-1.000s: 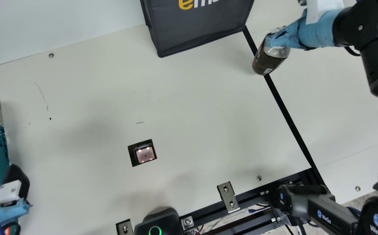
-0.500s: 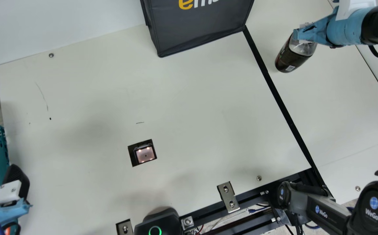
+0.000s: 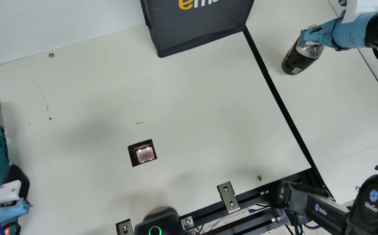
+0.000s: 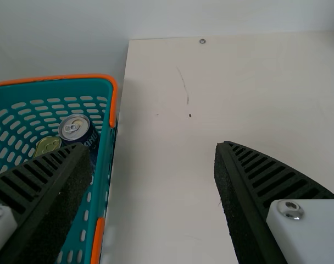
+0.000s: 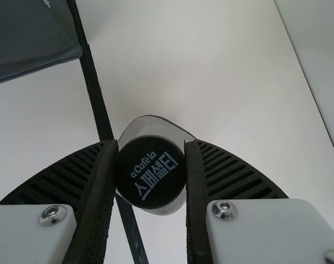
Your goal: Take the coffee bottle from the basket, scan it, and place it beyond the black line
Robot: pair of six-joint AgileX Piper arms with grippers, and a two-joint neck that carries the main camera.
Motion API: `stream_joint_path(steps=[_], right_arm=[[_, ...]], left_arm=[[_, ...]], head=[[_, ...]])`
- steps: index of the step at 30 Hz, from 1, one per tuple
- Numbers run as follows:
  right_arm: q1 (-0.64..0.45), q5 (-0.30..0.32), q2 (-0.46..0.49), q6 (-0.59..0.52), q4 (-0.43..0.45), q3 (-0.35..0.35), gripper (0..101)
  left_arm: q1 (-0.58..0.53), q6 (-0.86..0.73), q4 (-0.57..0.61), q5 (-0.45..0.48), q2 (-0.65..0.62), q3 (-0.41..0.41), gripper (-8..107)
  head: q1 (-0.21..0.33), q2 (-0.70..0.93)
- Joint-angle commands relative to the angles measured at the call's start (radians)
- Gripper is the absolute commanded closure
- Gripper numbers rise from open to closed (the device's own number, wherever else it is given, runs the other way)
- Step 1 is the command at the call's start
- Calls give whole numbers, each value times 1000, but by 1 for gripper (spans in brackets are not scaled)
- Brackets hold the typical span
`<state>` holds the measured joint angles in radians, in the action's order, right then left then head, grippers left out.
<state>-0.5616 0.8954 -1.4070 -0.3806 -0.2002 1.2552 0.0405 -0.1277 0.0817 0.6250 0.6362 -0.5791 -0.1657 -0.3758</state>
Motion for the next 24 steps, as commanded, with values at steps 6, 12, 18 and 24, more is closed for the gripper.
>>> stream_joint_path(steps=[6,12,18,24], right_arm=[[-4,-31,6,4,-6,-34,101],[-3,-51,13,12,-5,-60,99],[0,-67,16,19,-1,-78,81],[0,-76,17,25,2,-88,82]], left_arm=[[0,0,0,0,0,0,9],[0,0,0,0,0,0,9],[0,0,0,0,0,0,9],[0,0,0,0,0,0,9]], head=[[27,-1],[27,-1],[27,-1],[27,-1]])
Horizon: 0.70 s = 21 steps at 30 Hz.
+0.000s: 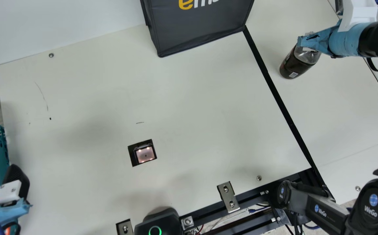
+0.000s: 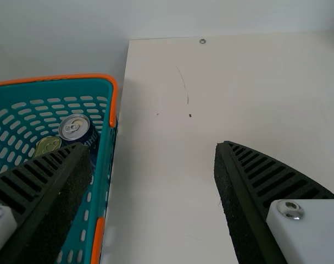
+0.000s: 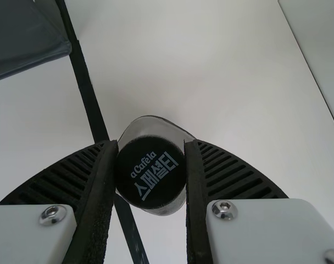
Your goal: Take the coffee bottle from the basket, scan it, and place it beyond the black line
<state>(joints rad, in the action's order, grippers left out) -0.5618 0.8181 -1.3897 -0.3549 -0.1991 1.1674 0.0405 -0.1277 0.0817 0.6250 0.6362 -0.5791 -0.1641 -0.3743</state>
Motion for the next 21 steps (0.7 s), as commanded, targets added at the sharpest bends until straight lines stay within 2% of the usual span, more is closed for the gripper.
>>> stream_joint_path(steps=[1,7,21], right_arm=[[1,0,-1,0,2,-2,80],[1,-4,-1,7,4,-8,78],[5,-14,-6,18,11,-17,31]], left_arm=[[0,0,0,0,0,0,9],[0,0,0,0,0,0,9],[0,0,0,0,0,0,9]], head=[[26,-2],[26,-2],[26,-2]])
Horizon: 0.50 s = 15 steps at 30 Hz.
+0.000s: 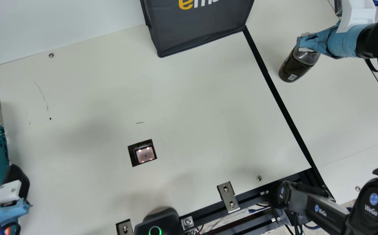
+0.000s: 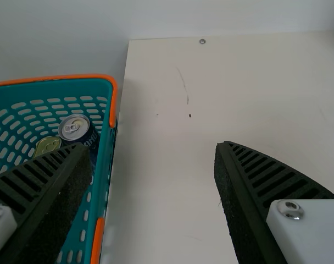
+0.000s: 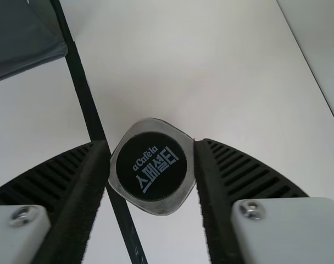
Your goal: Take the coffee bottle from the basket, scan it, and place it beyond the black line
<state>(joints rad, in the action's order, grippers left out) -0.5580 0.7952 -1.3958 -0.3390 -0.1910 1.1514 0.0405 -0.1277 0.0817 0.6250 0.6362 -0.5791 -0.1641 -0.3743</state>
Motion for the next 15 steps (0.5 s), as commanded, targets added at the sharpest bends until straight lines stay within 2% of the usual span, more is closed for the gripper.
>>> stream_joint_path(steps=[1,6,15], right_arm=[[1,9,0,2,3,-1,27],[2,7,-1,3,5,-1,11],[10,7,-7,1,0,39,10]], left_arm=[[0,0,0,0,0,0,9],[0,0,0,0,0,0,9],[0,0,0,0,0,0,9]], head=[[26,-2],[26,-2],[26,-2]])
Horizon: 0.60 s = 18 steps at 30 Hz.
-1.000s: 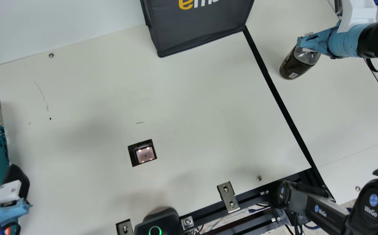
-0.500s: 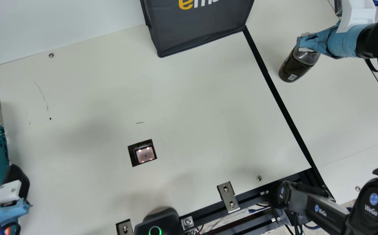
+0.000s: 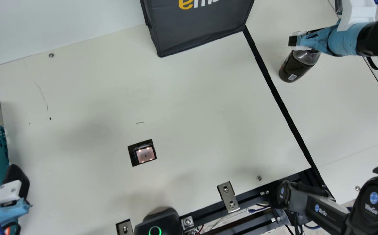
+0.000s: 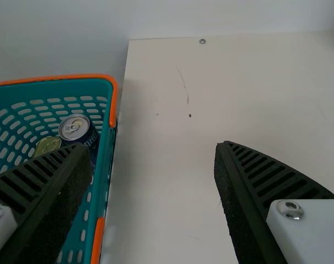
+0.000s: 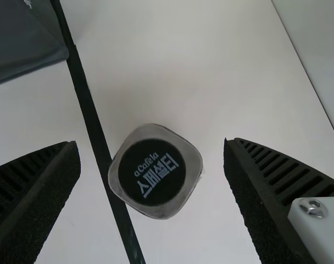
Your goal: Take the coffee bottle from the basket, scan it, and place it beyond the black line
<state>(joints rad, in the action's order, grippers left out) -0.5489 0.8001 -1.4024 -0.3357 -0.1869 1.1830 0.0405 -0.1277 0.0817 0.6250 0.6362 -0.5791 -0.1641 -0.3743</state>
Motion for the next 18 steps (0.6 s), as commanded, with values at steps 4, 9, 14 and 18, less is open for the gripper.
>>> stream_joint_path(steps=[4,9,14,18], right_arm=[[13,8,-6,-2,-11,47,10],[41,20,-14,2,-23,105,10],[87,37,-19,17,-30,163,10],[134,50,-20,36,-29,203,10]], left_arm=[[0,0,0,0,0,0,9],[0,0,0,0,0,0,9],[0,0,0,0,0,0,9],[0,0,0,0,0,0,9]], head=[[26,-2],[26,-2],[26,-2],[26,-2]])
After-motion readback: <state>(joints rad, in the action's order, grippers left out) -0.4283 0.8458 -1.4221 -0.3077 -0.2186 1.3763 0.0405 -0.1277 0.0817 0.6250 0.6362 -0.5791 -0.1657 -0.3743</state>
